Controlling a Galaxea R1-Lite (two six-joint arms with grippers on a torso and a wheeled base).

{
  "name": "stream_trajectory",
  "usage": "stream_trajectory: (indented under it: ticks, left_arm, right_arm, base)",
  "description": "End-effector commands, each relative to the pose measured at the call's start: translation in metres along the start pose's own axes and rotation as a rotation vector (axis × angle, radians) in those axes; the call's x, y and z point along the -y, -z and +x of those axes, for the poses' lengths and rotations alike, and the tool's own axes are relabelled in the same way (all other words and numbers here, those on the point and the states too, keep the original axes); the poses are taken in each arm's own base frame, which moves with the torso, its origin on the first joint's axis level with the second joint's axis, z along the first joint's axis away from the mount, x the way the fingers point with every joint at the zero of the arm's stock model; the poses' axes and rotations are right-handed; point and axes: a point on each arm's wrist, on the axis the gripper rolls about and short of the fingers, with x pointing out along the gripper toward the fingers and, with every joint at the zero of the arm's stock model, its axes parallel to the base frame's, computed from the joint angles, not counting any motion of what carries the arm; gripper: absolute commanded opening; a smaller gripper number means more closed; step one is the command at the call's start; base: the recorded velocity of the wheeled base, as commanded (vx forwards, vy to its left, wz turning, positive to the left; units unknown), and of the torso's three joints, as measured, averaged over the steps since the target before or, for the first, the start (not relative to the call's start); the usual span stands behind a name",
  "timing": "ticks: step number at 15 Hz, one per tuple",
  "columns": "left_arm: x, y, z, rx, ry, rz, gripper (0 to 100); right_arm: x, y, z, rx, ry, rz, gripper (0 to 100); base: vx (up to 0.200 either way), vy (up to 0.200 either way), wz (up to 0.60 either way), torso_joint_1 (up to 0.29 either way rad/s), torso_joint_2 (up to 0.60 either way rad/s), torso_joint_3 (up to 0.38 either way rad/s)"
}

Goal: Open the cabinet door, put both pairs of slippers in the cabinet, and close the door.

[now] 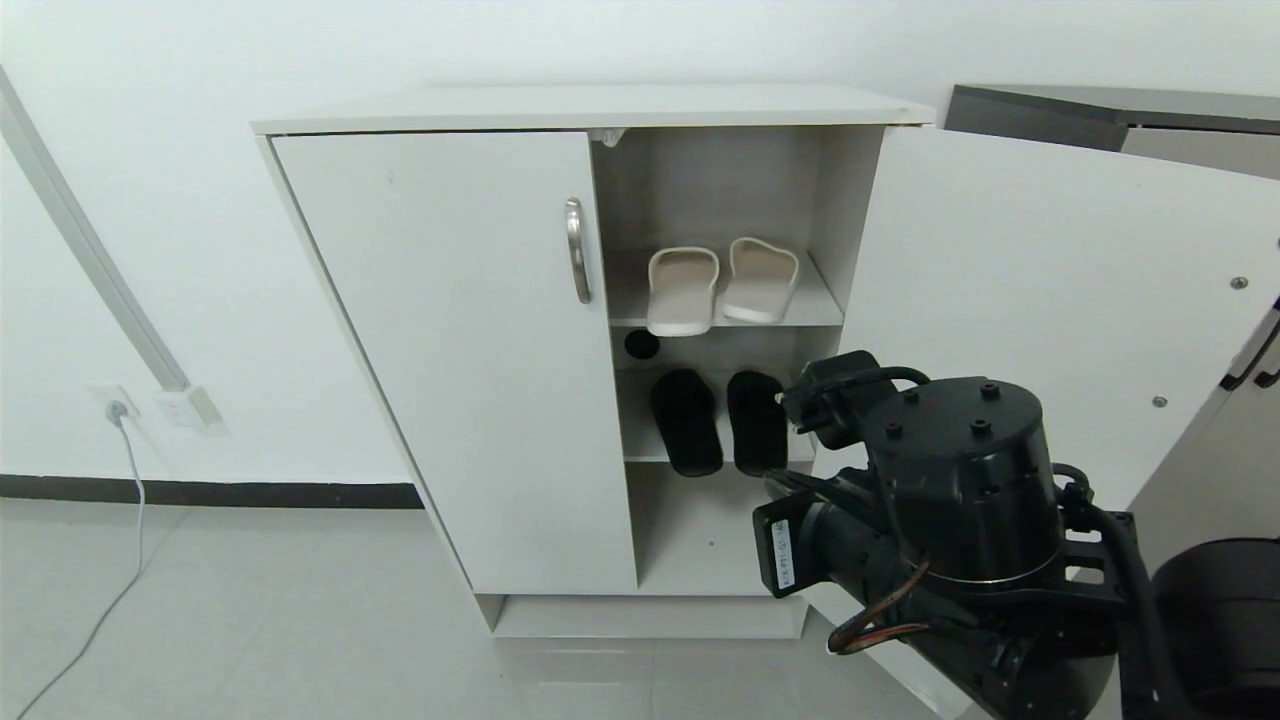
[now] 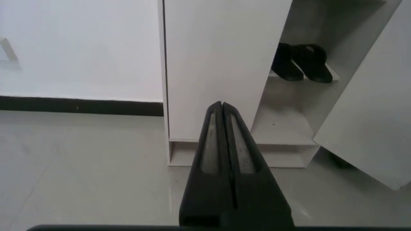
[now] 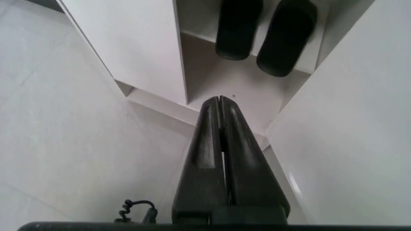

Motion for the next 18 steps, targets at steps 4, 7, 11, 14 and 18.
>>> stream_trajectory:
  ticks: [4, 7, 11, 14, 18]
  left_arm:
    - [0.0, 0.0, 0.0, 0.0, -0.001, -0.001, 0]
    - [0.0, 0.0, 0.0, 0.0, -0.001, -0.001, 0]
    - [0.0, 0.0, 0.0, -0.001, 0.001, 0.002, 0]
    - [0.0, 0.0, 0.0, -0.001, 0.001, 0.001, 0]
    - [0.0, 0.0, 0.0, -0.001, 0.001, 0.001, 0]
  right_arm:
    - [-0.001, 0.003, 0.003, -0.012, 0.002, -0.007, 0]
    - [-0.002, 0.004, 0.005, -0.014, 0.003, -0.009, 0]
    - [0.007, 0.003, 0.011, -0.018, 0.022, 0.001, 0]
    - [0.007, 0.004, 0.012, -0.022, 0.018, 0.002, 0]
    - [0.009, 0.004, 0.013, -0.024, 0.026, 0.003, 0]
  base:
    - [0.0, 0.0, 0.0, 0.0, 0.0, 0.0]
    - [0.0, 0.0, 0.0, 0.001, -0.16, -0.18]
    - [0.0, 0.0, 0.0, 0.038, -0.39, -0.367]
    - [0.0, 0.0, 0.0, 0.08, -0.49, -0.357]
    - [0.0, 0.0, 0.0, 0.126, -0.46, -0.333]
